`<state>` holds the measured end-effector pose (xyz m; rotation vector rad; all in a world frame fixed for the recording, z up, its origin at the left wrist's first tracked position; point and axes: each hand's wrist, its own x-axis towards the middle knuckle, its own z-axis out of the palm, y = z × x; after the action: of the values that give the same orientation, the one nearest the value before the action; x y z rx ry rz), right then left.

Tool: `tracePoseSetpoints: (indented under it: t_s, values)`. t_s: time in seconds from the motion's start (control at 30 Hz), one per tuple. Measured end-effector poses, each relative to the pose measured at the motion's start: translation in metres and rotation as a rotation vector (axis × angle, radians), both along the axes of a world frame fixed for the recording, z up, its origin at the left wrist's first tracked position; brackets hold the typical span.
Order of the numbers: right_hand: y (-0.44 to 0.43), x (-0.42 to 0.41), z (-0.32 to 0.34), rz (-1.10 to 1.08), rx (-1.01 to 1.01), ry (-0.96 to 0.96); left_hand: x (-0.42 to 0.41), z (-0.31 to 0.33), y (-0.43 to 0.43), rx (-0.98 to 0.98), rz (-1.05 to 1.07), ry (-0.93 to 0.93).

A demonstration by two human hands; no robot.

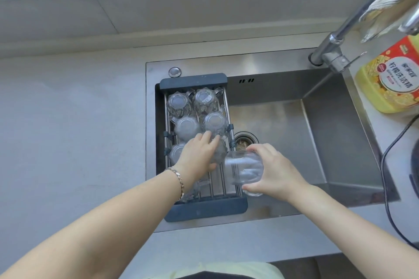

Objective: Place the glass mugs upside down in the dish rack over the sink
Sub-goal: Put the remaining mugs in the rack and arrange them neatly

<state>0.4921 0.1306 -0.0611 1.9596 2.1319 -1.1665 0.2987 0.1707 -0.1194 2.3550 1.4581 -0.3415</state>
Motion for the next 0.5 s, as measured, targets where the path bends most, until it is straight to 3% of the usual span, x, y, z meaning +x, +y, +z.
tracePoseSetpoints:
  t_s: [0.13,0.27,0.33,0.5]
  values:
    - [-0.004,-0.019,-0.001,0.099,-0.014,-0.098,-0.014,0.009,0.001,0.061,0.019,-0.005]
    - [-0.008,-0.048,-0.004,0.157,-0.019,-0.253,-0.040,0.015,-0.020,0.173,0.111,-0.197]
    - [-0.009,-0.063,-0.005,0.205,-0.022,-0.339,-0.050,0.016,-0.039,0.131,0.069,-0.244]
    - [-0.011,-0.091,-0.006,0.237,0.040,-0.491,-0.062,0.011,-0.070,-0.016,-0.020,-0.071]
